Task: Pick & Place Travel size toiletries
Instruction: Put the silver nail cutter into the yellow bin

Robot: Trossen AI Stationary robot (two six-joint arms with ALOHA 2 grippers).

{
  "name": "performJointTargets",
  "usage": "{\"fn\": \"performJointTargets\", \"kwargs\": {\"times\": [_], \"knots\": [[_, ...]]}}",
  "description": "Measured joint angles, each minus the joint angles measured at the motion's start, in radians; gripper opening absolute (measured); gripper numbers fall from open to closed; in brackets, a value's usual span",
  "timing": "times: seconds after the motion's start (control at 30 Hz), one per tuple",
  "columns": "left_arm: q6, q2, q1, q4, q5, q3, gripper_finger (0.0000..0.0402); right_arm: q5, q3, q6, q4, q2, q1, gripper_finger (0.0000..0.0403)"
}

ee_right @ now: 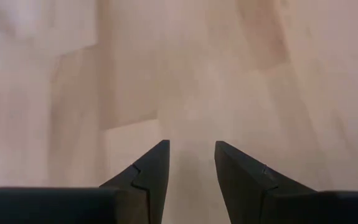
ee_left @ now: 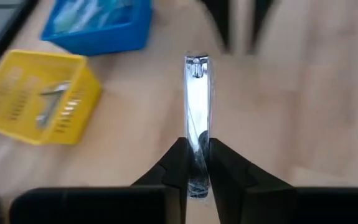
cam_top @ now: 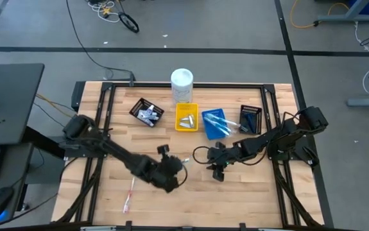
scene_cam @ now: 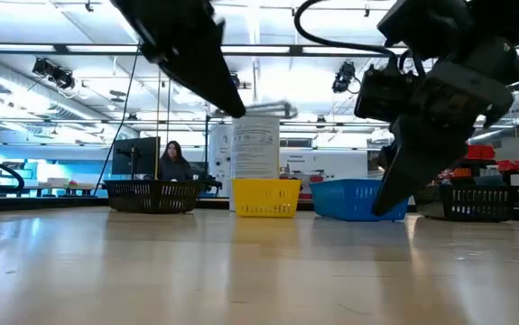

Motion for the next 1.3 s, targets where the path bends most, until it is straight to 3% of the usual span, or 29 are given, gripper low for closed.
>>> {"fn": "performJointTargets", "kwargs": {"times": [0.17, 0.4, 0.77, 0.9, 1.03, 1.17, 1.3], "knots": [[0.161, -0.031, 0.092, 0.031, 0.084, 0.000, 0.0055, -0.029, 0.001, -0.002, 0.029, 0.002, 0.001, 0.0138], [0.254, -0.047, 0.233, 0.043, 0.144, 0.000, 0.0051, -0.028, 0.001, -0.002, 0.024, 0.002, 0.001, 0.0138], [0.330, -0.048, 0.410, 0.036, 0.176, 0.000, 0.0050, -0.028, 0.001, -0.037, 0.033, 0.002, 0.001, 0.0138], [0.383, -0.048, 0.467, 0.060, 0.290, 0.000, 0.0052, -0.027, 0.001, -0.039, 0.037, 0.002, 0.001, 0.0138], [0.395, -0.048, 0.519, 0.089, 0.252, 0.000, 0.0046, -0.028, 0.001, -0.083, 0.046, 0.002, 0.001, 0.0138], [0.429, -0.045, 0.589, 0.106, 0.367, 0.000, 0.0049, -0.027, 0.000, -0.119, 0.080, 0.002, 0.001, 0.0138], [0.439, -0.040, 0.651, 0.108, 0.376, -0.001, 0.0049, -0.027, 0.000, -0.158, 0.120, 0.002, 0.001, 0.0138]]}}
